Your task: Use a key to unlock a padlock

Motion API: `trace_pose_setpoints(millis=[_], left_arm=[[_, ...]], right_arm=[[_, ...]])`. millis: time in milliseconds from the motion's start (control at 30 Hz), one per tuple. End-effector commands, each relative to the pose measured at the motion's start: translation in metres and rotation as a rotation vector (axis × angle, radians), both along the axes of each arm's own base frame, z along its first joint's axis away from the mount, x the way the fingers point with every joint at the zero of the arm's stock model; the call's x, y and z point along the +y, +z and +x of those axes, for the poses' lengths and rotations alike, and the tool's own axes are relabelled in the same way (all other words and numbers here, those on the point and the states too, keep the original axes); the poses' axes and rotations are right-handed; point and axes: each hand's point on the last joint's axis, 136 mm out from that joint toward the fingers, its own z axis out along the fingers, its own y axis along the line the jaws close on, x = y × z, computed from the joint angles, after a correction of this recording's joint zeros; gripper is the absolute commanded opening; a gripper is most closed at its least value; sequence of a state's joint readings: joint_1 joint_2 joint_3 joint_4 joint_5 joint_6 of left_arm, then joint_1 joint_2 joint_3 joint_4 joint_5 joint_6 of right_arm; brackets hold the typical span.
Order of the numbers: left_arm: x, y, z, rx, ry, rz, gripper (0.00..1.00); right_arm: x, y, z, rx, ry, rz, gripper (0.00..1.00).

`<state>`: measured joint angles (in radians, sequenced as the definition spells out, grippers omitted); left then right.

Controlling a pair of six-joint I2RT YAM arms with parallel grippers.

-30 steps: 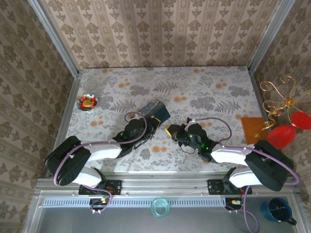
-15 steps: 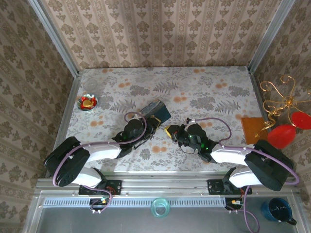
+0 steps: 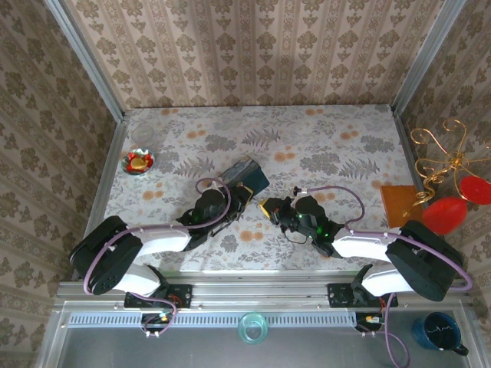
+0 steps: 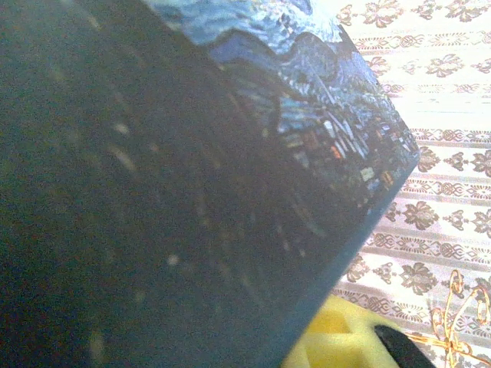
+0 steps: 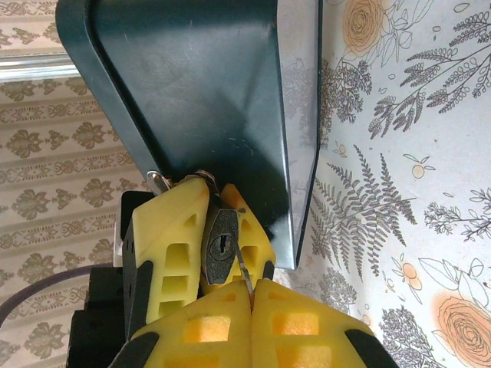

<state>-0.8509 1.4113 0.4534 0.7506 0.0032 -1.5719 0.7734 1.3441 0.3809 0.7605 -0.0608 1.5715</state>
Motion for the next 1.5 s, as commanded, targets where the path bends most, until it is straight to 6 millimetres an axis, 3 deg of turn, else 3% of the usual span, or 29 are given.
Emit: trace_pose_setpoints(millis=[0,1467], left_arm=[[-0.0045,0.0260,0.0006,-0.061,-0.008,-0.082,0.02],[-0.0014,0.0254,0.0002,-0.074,-0.024,-0.068,0.02]], right_arm=[[0.0067,0.0194,0.0035,-0.051,0.004,0.046,0.00],[0.0054,0.0194,0.0022,-0.064,0.011,0.044,0.00]])
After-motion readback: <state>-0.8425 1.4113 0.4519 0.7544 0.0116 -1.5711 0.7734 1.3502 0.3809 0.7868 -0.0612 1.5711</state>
